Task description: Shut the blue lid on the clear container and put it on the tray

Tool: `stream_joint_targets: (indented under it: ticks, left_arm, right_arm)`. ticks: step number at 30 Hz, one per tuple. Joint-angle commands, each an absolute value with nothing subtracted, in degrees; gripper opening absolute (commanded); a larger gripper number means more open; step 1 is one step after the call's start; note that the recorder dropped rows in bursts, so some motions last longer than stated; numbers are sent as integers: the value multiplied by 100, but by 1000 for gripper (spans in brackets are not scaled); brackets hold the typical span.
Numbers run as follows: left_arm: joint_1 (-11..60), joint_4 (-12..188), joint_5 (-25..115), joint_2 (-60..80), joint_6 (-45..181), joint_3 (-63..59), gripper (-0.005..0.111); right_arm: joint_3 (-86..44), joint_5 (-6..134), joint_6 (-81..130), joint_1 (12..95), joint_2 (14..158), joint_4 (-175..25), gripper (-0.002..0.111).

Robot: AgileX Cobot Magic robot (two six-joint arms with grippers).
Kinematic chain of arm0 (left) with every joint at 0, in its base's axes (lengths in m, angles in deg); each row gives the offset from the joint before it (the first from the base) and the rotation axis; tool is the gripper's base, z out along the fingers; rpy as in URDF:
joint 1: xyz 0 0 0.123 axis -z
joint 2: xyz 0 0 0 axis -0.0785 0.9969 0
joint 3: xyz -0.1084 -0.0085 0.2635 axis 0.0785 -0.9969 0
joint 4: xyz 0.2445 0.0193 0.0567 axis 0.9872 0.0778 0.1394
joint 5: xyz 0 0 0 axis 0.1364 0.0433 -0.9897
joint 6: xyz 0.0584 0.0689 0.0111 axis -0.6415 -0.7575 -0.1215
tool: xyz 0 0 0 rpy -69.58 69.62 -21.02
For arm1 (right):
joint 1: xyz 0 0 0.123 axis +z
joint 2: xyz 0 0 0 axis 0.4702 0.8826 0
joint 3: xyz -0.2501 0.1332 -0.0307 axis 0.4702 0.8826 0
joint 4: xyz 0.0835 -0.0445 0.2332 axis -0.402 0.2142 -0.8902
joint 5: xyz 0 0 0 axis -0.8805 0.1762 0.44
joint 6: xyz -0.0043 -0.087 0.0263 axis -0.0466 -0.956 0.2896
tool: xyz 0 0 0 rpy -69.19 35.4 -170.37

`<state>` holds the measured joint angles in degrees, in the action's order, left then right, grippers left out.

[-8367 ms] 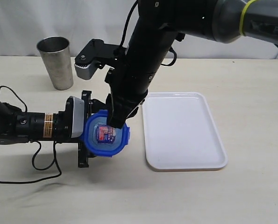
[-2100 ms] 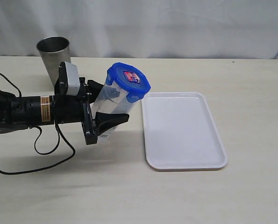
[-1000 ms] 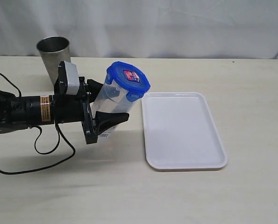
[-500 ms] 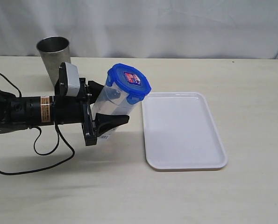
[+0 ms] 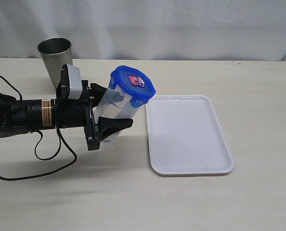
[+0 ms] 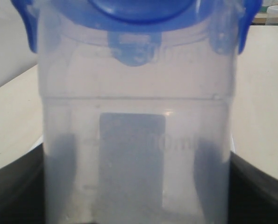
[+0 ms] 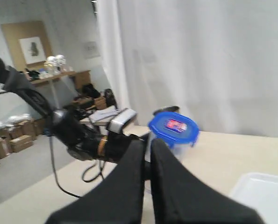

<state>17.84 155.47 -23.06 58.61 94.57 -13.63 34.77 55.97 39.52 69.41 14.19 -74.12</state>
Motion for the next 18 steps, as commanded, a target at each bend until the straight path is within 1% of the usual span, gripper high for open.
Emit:
stream_joint_targets:
  ticks: [1, 5, 6, 12, 15, 18]
  left_arm:
    - [1821, 15475, -2512, 5820, 9468, -1330, 0]
    - [1821, 15475, -2512, 5820, 9468, -1330, 0]
    - [1821, 15464, -2512, 5820, 9468, -1330, 0]
    - [1821, 15405, -2512, 5820, 9468, -1330, 0]
    - [1821, 15394, -2512, 5820, 9468, -1330, 0]
    - [1821, 15394, -2512, 5820, 9468, -1330, 0]
  right_arm:
    - [3827, 5627, 3961, 5938, 1397, -7452, 5]
    - [3926, 5627, 3961, 5050, 1397, -7502, 5]
    - [3926, 5611, 3961, 4522, 1397, -7862, 5]
    - [3926, 5611, 3961, 3064, 1397, -8123, 5]
    - [3950, 5611, 3961, 2580, 1397, -8123, 5]
    - [4014, 5565, 3961, 2334, 1397, -8123, 5]
